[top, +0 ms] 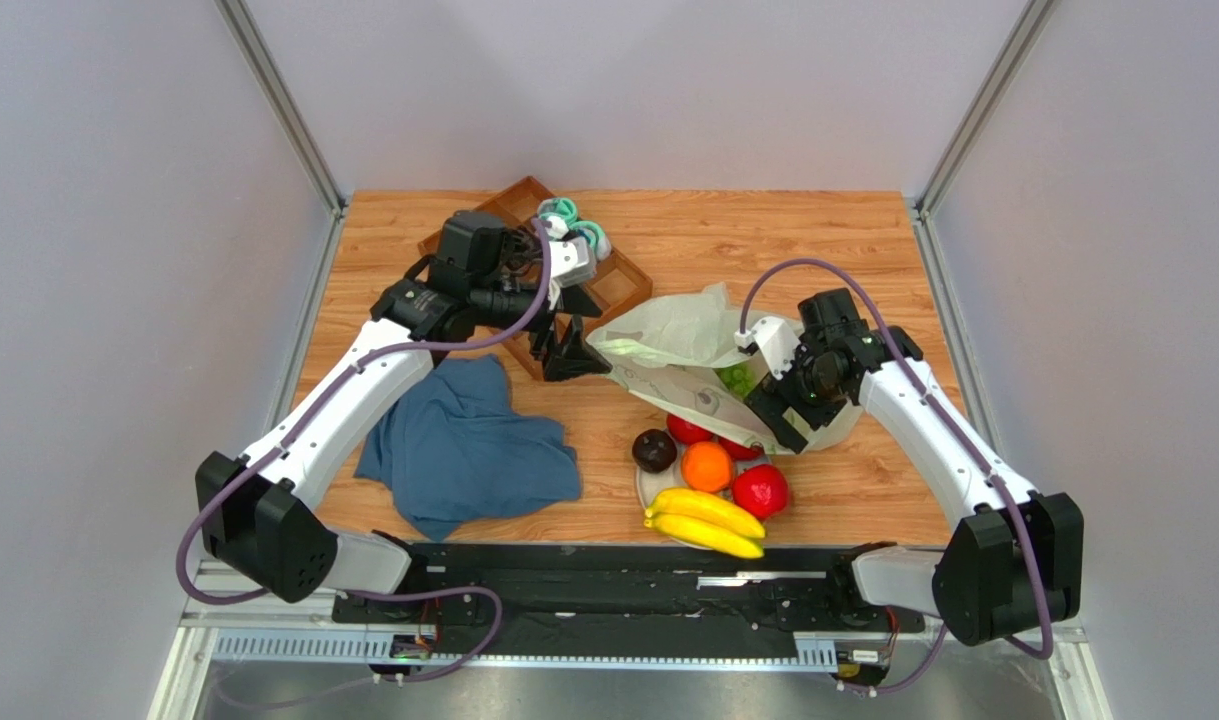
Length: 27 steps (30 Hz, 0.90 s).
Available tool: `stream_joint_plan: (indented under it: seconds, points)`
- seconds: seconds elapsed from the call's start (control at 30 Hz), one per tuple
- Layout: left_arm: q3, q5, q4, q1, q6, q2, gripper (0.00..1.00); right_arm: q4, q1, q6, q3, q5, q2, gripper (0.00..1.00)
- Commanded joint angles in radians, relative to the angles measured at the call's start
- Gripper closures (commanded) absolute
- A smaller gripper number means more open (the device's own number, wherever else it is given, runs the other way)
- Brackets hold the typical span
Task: Take the fake fruits out of the plastic bag
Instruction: Adjust the plastic bag at the center of the board.
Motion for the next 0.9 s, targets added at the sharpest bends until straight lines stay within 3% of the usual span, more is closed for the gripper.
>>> stream_joint_plan:
  seconds: [0.0, 0.13, 0.23, 0.33, 0.43, 0.47, 0.6, 0.73, 0.87]
  points:
    - [0.065, 0.073, -0.130, -0.023, 0.210, 0.002, 0.01, 0.010, -0.016, 0.032, 0.002, 0.004, -0.001, 0.04]
    - [0.053, -0.001, -0.193, -0.073, 0.293, -0.007, 0.01, 0.014, -0.023, 0.021, -0.004, -0.007, 0.001, 0.05]
    - [0.008, -0.126, -0.080, -0.114, 0.249, -0.002, 0.01, 0.024, -0.023, 0.017, -0.018, -0.016, -0.004, 0.05]
    - [0.020, -0.203, -0.002, -0.136, 0.203, 0.047, 0.10, 0.027, -0.023, 0.006, -0.027, -0.007, -0.007, 0.05]
    - [0.082, -0.206, 0.019, -0.135, 0.154, 0.102, 0.48, 0.051, -0.026, -0.013, -0.035, 0.025, 0.001, 0.05]
    - [0.106, -0.203, 0.006, -0.133, 0.155, 0.117, 0.99, 0.092, -0.028, -0.025, -0.036, 0.059, 0.023, 0.05]
    - [0.241, -0.196, 0.032, -0.135, 0.096, 0.179, 1.00, 0.215, -0.066, -0.042, 0.054, 0.171, 0.180, 0.06]
    - [0.430, -0.138, 0.049, -0.135, -0.013, 0.222, 1.00, 0.202, -0.132, -0.025, 0.276, 0.183, 0.312, 0.09]
    - [0.487, -0.039, 0.048, -0.138, -0.135, 0.210, 1.00, 0.143, -0.148, -0.037, 0.197, 0.214, 0.292, 0.12]
